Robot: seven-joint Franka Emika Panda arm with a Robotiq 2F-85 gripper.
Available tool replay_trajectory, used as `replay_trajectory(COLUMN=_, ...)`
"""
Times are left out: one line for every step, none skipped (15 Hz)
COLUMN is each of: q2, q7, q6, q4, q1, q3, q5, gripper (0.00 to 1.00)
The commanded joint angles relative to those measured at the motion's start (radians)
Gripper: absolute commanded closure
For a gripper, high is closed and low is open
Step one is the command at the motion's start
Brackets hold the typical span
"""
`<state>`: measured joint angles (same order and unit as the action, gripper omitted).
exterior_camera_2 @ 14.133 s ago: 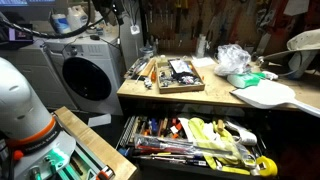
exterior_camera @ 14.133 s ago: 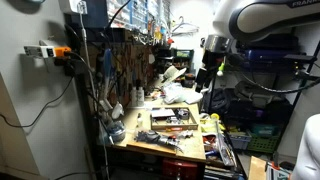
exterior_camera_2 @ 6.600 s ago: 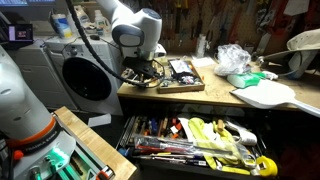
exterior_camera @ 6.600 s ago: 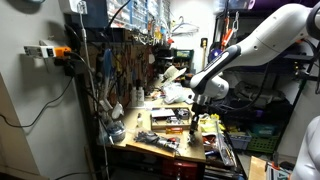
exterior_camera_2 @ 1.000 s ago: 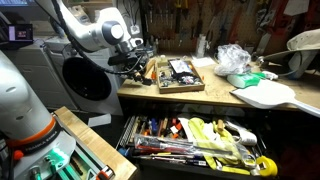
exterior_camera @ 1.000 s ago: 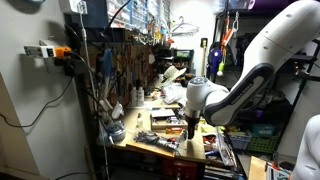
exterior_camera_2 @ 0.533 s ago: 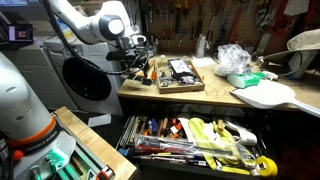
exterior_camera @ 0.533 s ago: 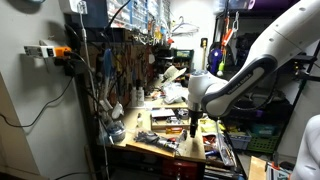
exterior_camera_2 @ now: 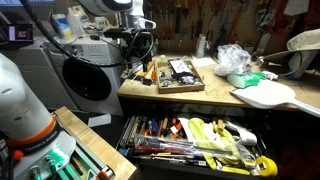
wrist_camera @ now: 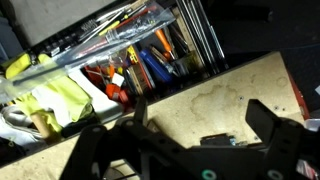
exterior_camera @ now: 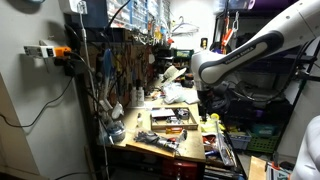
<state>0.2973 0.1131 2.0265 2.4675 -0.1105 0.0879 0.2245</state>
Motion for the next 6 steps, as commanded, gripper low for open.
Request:
replay_trajectory(q2=0.063, q7=0.019, q6=-0.151, q4=-0.07, q1=0.003, q3=0.012, q5=-0.032, gripper=0.0)
replay_trajectory(q2=0.087, q7=0.087, q6=-0.114, q4=-0.061, q1=0.02, q3=0.016, q5=-0.027, gripper=0.0)
replay_trajectory(q2=0.039, q7=0.023, q6=-0.109, q4=-0.071, q1=0.005, q3=0.008, q5=-0.004, gripper=0.0)
replay_trajectory(q2=0.053, q7=0.046, q6=-0.109, q4=-0.079, q1=0.009, q3=0.009, q5=-0.005, gripper=0.0)
replay_trajectory(q2=0.064, q7=0.057, q6=-0.109, q4=-0.08, q1=0.013, q3=0.009, q5=-0.005, gripper=0.0)
replay_trajectory(q2=0.07, q7=0.062, q6=-0.109, q4=-0.08, q1=0.015, q3=0.009, q5=-0.005, gripper=0.0)
